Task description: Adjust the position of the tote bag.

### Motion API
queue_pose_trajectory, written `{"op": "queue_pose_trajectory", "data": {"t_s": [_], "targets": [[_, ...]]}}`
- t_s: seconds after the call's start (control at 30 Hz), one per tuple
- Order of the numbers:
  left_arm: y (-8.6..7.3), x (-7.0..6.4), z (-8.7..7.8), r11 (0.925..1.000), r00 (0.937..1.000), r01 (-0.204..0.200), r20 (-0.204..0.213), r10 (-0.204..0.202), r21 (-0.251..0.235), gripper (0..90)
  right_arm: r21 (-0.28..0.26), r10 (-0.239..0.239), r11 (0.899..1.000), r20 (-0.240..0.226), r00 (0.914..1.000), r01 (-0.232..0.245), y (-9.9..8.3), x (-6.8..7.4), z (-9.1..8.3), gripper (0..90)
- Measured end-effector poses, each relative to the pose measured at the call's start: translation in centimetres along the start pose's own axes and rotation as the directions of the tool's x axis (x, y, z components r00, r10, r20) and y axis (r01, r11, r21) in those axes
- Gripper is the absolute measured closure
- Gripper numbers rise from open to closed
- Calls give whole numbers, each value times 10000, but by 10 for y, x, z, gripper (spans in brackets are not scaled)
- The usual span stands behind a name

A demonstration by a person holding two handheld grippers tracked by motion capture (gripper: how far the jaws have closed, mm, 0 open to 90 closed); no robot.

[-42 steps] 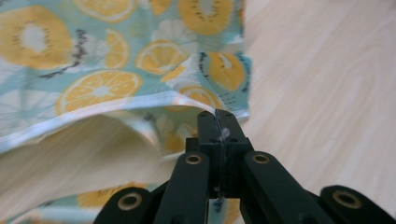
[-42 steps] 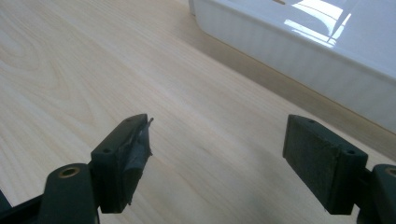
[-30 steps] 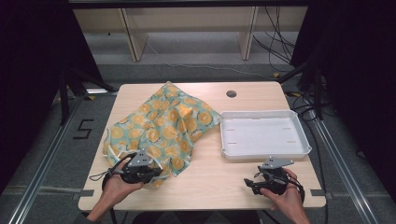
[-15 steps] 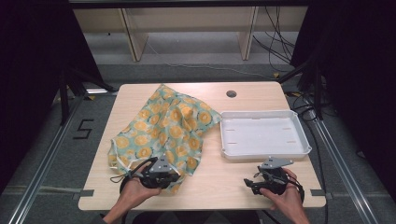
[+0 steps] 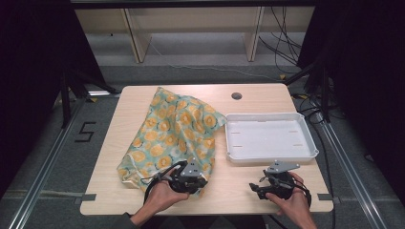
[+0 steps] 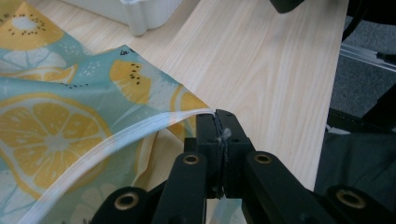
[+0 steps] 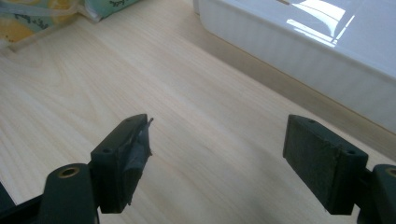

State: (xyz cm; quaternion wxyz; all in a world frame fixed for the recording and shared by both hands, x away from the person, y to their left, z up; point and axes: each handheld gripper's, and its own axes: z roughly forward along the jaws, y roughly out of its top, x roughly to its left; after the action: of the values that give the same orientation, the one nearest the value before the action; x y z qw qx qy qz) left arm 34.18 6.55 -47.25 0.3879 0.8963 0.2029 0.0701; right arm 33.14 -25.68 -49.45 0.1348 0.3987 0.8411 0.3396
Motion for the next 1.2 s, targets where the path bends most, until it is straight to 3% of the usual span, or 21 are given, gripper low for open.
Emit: {"op": "queue_pose_trajectory", "data": {"t_s": [0.03,0.1,0.2,0.23,0.37,0.4,0.5,0.57,0.73,0.77,0.83,0.87,0.93,0.97,1.0,1.03,1.07,1.1,1.13,1.17,1.2], "targets": [[1,-2,3,9987,9991,427,-65,-429,-264,880,-2,21,10000,7,10000,-21,0,0,0,240],[3,-1,2,9996,9996,244,-102,-245,-127,876,-141,-196,9997,25,9998,197,0,-1,1,240],[13,-1,4,9975,9987,427,-261,-443,-571,875,-60,-9,10000,-12,10000,9,0,1,0,239],[17,1,3,9981,9995,203,-243,-218,-583,876,2,-25,10000,-32,10000,25,1,1,0,239],[31,1,5,9947,9988,460,-142,-475,-918,875,48,193,9998,-101,9998,-193,1,2,0,239],[34,2,6,9966,9993,363,-83,-370,-736,869,-23,-52,10000,-34,10000,52,1,0,1,238],[36,2,8,9972,9991,415,-22,-417,-621,843,-69,-133,9999,11,9999,133,1,-1,1,237],[33,4,4,9982,9995,278,-117,-285,-539,810,-192,-187,9996,11,9998,188,0,-1,1,238],[20,11,-21,9940,9967,786,-127,-798,-754,621,-131,-9,9999,-40,10000,9,1,1,0,237],[17,13,-27,9933,9961,869,-77,-877,-761,587,-323,-187,9993,4,9998,187,2,1,1,237],[13,17,-34,9920,9952,906,-287,-935,-883,544,-266,-134,9996,-33,9999,133,3,3,1,237],[6,24,-49,9860,9913,1172,-452,-1233,-1185,527,-404,-318,9987,1,9995,318,2,3,2,237],[-2,31,-65,9830,9860,1352,-807,-1458,-1239,482,-331,-332,9989,-127,9994,328,4,4,2,237],[-7,37,-72,9861,9834,1230,-1196,-1363,-1121,454,-448,-330,9985,-267,9991,317,5,5,3,237],[-13,42,-80,9884,9764,1180,-1700,-1330,-954,435,-362,-355,9988,-294,9989,344,6,6,3,237],[-13,42,-80,9884,9764,1180,-1700,-1330,-954,425,-429,-388,9984,-327,9987,374,6,7,3,237],[-28,57,-96,9887,9556,1266,-2577,-1432,-802,409,-494,-302,9984,-329,9990,286,6,8,4,237],[-36,65,-105,9852,9454,1521,-2791,-1683,-789,392,-555,-446,9975,-250,9987,432,6,9,4,238],[-44,72,-112,9749,9256,2005,-3075,-2209,-969,379,-507,-467,9977,-272,9985,452,7,9,4,238],[-53,79,-119,9690,9049,2234,-3471,-2463,-1052,369,-412,-519,9979,-294,9982,507,7,9,4,237],[-53,79,-119,9690,9049,2234,-3471,-2463,-1052,363,-407,-518,9979,-290,9982,506,7,9,4,238]]}}
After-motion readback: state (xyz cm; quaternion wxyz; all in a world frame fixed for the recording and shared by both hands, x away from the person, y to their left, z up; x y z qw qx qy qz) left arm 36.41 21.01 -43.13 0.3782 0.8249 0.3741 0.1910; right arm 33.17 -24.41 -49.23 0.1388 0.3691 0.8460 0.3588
